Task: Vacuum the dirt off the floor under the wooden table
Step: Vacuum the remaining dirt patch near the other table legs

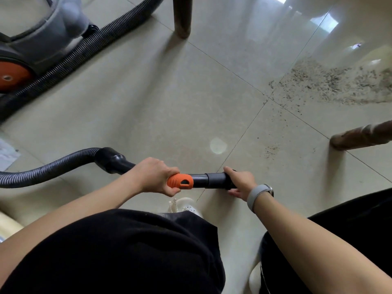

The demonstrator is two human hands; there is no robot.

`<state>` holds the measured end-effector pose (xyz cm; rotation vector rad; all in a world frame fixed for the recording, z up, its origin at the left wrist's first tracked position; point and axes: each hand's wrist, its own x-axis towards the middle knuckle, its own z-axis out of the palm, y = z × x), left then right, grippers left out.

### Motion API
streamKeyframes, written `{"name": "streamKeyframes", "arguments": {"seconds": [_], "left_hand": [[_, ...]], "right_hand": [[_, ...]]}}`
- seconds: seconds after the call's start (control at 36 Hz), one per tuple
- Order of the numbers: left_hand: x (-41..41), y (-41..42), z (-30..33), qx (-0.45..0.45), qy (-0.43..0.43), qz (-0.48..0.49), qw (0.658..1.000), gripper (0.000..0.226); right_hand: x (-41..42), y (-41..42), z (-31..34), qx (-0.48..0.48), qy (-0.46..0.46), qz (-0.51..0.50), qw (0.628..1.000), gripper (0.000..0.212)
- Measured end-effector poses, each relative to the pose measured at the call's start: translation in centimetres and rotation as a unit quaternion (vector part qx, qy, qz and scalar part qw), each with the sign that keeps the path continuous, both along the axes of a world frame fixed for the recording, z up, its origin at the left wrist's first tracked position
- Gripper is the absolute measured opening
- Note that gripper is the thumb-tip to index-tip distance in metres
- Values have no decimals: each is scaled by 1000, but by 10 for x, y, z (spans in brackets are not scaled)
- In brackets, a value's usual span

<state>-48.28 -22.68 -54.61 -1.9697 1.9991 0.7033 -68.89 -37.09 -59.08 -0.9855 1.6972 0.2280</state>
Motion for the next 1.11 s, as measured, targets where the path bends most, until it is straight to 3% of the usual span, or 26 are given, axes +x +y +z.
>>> {"name": "streamKeyframes", "arguments": {"seconds": [0.08, 0.14, 0.31, 0.36, 0.44, 0.56, 0.75, 0.86, 0.97, 1.11], "left_hand": [[0, -3, 2, 2, -12, -19, 1000, 48], [2, -1, 3, 4, -11, -20, 1000, 47], [20, -5, 8, -28, -28, 24, 999, 47], [19, -4, 9, -18, -22, 10, 1000, 46], [12, 0, 9, 6, -22, -27, 999, 44], [13, -7, 12, -6, -36, -16, 999, 45], [13, -21, 9, -57, 13, 148, 987, 55], [7, -28, 8, -60, 28, 198, 978, 43], [2, -32, 9, -63, 18, 212, 975, 43], [-14, -40, 8, -60, 38, 188, 980, 47]], "right_hand": [[-1, 15, -5, 6, -20, -94, 995, 27], [-1, 23, -10, -14, 12, -71, 997, 40], [30, -4, -25, -69, -14, -44, 997, 79], [27, 3, -20, -56, -23, -73, 995, 71], [5, 28, -9, 4, -20, -115, 993, 40], [11, 20, -6, -4, -39, -110, 993, 19], [50, -50, 20, -40, -103, -39, 993, 21], [36, -57, 25, -60, -142, -65, 986, 14], [13, -44, 15, -85, -100, -46, 990, 35], [8, -29, 14, -8, -155, -155, 976, 34]]}}
